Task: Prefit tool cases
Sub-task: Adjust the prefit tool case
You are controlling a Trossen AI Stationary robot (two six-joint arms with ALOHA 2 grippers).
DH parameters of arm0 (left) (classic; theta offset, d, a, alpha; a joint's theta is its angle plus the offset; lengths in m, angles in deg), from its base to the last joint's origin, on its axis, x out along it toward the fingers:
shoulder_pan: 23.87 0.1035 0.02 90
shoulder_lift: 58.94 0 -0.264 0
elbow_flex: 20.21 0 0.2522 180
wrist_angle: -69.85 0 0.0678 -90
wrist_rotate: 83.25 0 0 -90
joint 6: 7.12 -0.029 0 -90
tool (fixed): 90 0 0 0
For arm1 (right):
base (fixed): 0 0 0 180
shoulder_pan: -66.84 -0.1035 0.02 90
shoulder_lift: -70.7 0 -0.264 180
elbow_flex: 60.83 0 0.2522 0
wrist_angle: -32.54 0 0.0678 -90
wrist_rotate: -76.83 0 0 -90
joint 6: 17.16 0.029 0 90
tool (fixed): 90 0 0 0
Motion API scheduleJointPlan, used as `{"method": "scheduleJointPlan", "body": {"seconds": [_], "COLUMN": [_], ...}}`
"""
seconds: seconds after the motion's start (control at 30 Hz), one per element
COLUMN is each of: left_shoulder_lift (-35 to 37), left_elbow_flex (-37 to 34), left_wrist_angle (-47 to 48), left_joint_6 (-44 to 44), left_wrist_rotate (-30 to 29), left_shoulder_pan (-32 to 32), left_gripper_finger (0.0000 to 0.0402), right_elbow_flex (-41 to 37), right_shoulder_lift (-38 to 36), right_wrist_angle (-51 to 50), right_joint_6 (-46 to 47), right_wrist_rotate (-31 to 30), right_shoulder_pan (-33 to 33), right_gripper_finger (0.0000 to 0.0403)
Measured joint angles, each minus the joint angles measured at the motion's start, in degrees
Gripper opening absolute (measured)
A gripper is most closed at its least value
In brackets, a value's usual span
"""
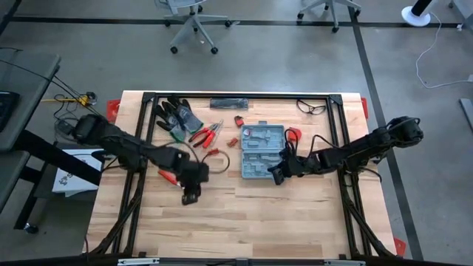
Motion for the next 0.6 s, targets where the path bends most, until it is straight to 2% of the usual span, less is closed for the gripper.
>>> {"method": "scheduleJointPlan", "body": {"seconds": [0.13, 0.27, 0.43, 0.6], "left_shoulder_lift": [-1.45, -5.44, -12.45, -16.02], "left_elbow_flex": [0.04, 0.04, 0.5, 0.53], "left_wrist_angle": [0.8, 3.29, 1.58, 0.49], "left_joint_6": [1.57, -0.42, -6.57, -10.1], "left_wrist_rotate": [-0.49, -3.31, -1.38, 4.28], "left_shoulder_pan": [-3.82, -4.47, -1.32, 4.86], "left_gripper_finger": [0.0, 0.0, 0.0, 0.0001], "right_elbow_flex": [0.0, 0.0, 0.0, 0.0], "right_shoulder_lift": [0.0, 0.0, 0.0, 0.0], "right_wrist_angle": [-0.63, -0.8, -0.95, -1.58], "right_joint_6": [0.85, 1.67, 3.17, 5.64], "right_wrist_rotate": [-0.46, -2.55, -3.53, -6.68], "right_shoulder_pan": [-1.53, -3.06, -4.58, -6.08], "right_gripper_finger": [0.0, 0.0, 0.0, 0.0]}}
